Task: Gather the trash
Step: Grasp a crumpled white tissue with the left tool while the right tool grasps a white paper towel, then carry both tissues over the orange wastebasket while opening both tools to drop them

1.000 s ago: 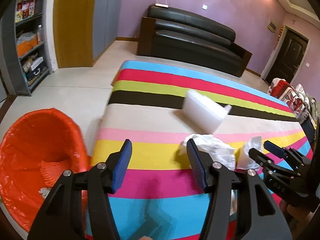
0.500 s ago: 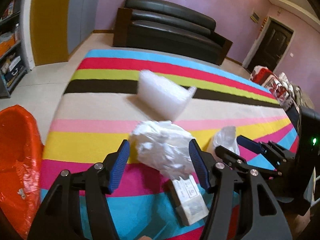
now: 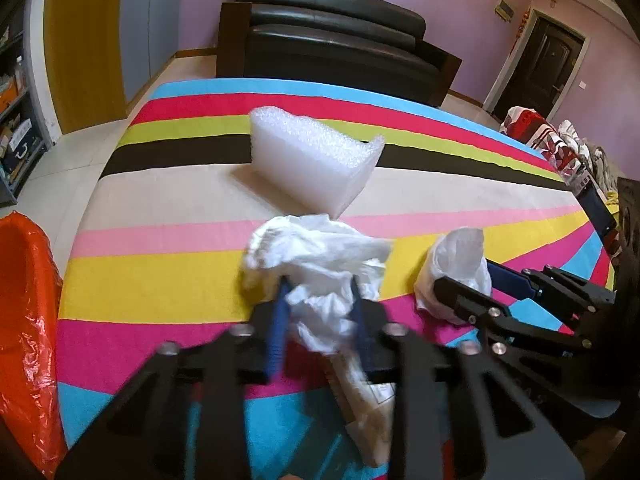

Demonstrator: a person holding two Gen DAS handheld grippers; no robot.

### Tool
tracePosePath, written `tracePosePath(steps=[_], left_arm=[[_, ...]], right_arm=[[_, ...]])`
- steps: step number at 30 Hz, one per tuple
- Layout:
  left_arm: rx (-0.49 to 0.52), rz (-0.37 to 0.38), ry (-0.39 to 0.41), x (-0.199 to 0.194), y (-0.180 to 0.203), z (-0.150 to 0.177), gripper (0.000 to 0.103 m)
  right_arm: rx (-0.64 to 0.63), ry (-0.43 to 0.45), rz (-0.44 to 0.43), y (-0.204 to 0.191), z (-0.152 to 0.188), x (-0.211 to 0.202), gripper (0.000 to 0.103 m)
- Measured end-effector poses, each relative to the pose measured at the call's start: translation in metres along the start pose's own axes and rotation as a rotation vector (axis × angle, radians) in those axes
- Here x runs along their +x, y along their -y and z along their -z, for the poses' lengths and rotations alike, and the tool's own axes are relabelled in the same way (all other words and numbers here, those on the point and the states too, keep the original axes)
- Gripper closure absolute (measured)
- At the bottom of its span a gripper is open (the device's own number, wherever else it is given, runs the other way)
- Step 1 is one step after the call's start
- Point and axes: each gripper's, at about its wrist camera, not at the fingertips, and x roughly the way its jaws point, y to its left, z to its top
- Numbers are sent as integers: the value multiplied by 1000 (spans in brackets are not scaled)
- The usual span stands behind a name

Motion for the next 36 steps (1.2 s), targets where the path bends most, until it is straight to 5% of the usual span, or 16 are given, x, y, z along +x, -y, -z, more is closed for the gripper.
tracePosePath(steps=[5,36], left_arm=[[1,8,14,-6,-2,0,86],[-56,-44,124,-63,-35,-2,86]], right_arm=[[-1,9,-2,-1,-1,-3,74],[-4,127,-1,-30,-26,-29,75]])
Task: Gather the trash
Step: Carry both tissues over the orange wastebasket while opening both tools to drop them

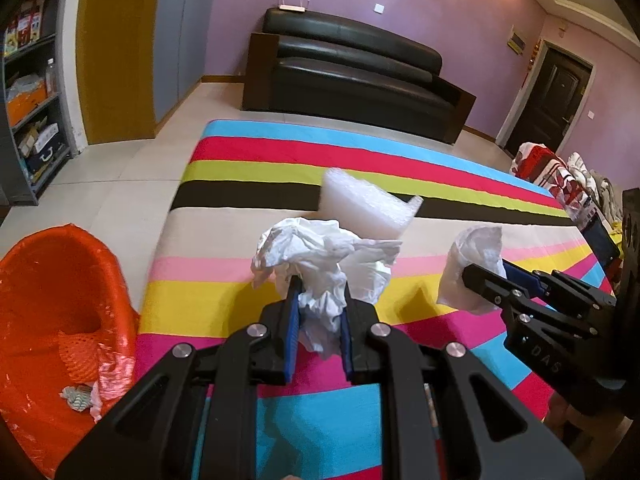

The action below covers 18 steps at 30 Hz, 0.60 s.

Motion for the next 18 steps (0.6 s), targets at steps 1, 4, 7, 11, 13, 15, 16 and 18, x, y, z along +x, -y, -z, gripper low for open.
tracePosePath(steps=[1,4,7,11,13,15,16,18], left_arm=[[-2,-3,2,-2,-2,0,86],[-10,-14,7,-7,-8,0,86],[-20,-25,11,-13,-16,1,86],[-33,-40,17,-20,-25,1,86],[-40,-47,19,-23,-31,0,86],[-45,-54,21,-26,-36,0,86],[-48,-58,22,-28,-38,0,86],[-54,-66,25,-31,-44,1,86]], right_arm=[[-1,0,-2,-1,0,0,75],[-5,3,-8,-6,-1,0,75],[-10,5,-17,-12,-2,0,75],[-17,7,-29,-20,-3,0,75],[-21,8,-37,-24,-3,0,75],[-24,9,-44,-29,-4,0,75],[-25,10,-46,-31,-5,0,75],[-28,11,-52,-37,-6,0,75]])
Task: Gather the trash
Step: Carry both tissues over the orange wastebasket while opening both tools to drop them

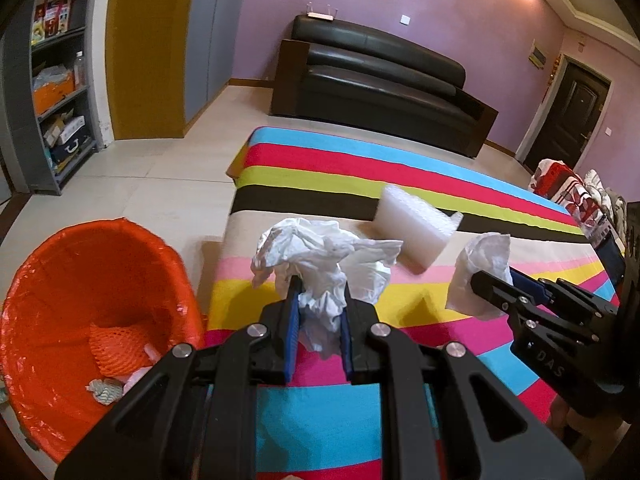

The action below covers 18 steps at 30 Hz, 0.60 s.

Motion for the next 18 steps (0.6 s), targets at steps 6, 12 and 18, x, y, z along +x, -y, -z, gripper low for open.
tracePosePath(steps=[6,12,18], left_arm=[[-17,-20,11,-11,-17,-2,86],[-36,-45,19,-23,-35,-1,86],[-60,-75,34,-37,-56,-1,86]], right_arm=[[-9,3,-21,-14,-3,2,75],[-23,8,-37,-30,-5,3,75],[-37,12,-59,-50,-8,4,75]])
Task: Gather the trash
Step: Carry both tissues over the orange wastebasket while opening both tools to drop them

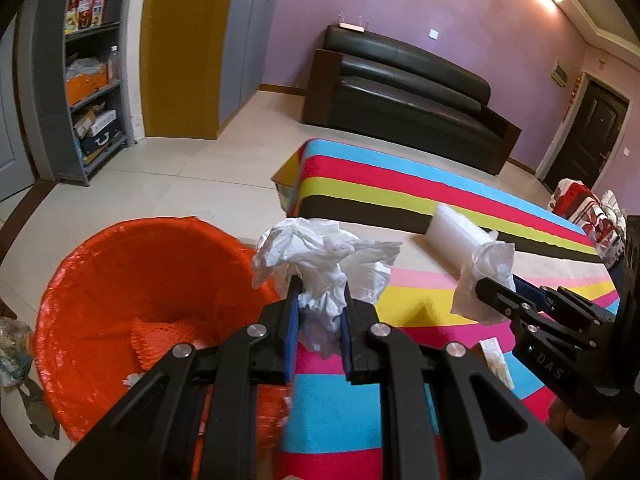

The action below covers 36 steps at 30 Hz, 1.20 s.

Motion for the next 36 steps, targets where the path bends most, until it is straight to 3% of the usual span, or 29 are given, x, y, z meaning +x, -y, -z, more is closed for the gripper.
tracePosePath(steps=[21,36], left_arm=[[-102,-110,41,-49,-88,3,86],[-155,-161,49,-69,-131,7,86]], right_arm=[[-62,4,-98,-81,-7,15,75],[-125,-18,-190,-146,0,29,75]])
